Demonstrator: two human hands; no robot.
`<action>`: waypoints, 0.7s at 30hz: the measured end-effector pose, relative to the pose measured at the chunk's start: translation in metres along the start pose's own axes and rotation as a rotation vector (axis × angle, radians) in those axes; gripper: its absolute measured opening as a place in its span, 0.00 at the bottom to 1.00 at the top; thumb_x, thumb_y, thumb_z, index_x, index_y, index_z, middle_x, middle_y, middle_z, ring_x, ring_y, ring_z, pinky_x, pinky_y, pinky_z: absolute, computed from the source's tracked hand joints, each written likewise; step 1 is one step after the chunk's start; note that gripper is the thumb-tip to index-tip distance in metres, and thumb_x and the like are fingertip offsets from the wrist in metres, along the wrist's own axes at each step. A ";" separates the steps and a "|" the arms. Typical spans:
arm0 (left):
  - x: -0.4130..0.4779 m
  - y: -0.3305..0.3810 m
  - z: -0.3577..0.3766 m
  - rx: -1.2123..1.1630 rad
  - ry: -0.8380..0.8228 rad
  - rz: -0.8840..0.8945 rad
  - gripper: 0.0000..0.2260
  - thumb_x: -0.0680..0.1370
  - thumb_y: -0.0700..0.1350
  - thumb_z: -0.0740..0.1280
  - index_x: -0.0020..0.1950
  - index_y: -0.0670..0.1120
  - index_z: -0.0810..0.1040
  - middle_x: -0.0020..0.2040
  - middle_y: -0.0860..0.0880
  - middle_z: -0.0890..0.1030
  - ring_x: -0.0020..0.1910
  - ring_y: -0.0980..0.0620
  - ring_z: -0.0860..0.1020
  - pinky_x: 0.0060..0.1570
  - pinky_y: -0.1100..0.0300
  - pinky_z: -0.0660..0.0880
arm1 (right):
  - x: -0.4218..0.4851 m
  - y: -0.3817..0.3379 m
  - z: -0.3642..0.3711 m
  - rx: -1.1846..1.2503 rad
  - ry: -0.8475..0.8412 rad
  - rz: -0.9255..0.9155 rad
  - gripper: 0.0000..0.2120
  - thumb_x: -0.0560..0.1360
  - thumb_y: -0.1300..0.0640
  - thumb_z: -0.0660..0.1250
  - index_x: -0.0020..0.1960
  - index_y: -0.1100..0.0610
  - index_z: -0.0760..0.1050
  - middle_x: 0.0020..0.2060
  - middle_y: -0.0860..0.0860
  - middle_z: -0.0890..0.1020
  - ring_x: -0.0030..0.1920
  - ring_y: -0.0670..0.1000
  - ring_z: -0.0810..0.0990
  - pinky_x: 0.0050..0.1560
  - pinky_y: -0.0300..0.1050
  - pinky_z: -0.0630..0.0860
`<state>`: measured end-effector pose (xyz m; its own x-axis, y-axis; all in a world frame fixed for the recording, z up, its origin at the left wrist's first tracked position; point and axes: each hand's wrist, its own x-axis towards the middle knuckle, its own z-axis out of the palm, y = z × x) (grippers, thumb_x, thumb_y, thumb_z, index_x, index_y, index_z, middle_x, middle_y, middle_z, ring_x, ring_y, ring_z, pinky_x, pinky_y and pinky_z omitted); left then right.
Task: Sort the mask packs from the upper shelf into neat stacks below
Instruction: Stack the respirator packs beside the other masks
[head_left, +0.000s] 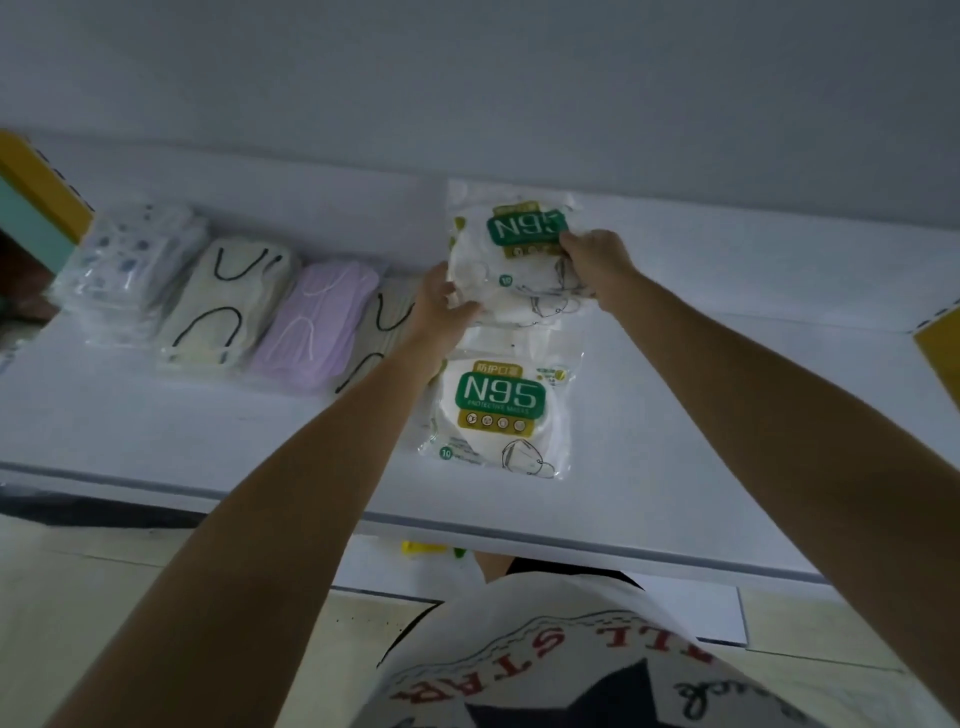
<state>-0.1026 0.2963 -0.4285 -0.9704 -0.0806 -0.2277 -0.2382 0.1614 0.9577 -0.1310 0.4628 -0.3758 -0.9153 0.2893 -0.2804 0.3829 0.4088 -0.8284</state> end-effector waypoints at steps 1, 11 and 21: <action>0.002 -0.002 0.000 0.015 -0.006 0.040 0.25 0.74 0.35 0.67 0.70 0.45 0.65 0.61 0.48 0.74 0.57 0.51 0.74 0.37 0.69 0.73 | -0.001 0.002 -0.001 -0.030 0.044 -0.037 0.15 0.79 0.53 0.60 0.62 0.60 0.68 0.49 0.53 0.75 0.52 0.52 0.75 0.51 0.45 0.76; 0.017 -0.004 -0.007 0.382 0.091 0.274 0.24 0.75 0.42 0.70 0.70 0.46 0.66 0.63 0.47 0.75 0.58 0.52 0.74 0.54 0.60 0.73 | -0.007 0.018 -0.005 -0.578 -0.230 -0.366 0.45 0.70 0.42 0.70 0.77 0.52 0.48 0.75 0.58 0.44 0.74 0.61 0.48 0.72 0.57 0.54; -0.039 -0.019 -0.025 0.505 0.092 0.423 0.20 0.78 0.39 0.62 0.67 0.35 0.63 0.65 0.37 0.66 0.61 0.46 0.66 0.60 0.64 0.63 | -0.055 0.044 -0.007 -0.535 0.189 -0.546 0.48 0.70 0.39 0.68 0.77 0.54 0.43 0.75 0.59 0.43 0.75 0.59 0.45 0.74 0.56 0.47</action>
<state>-0.0595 0.2718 -0.4335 -0.9823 0.0110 0.1868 0.1509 0.6370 0.7559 -0.0626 0.4711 -0.3935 -0.9728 0.0504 0.2260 -0.0624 0.8827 -0.4657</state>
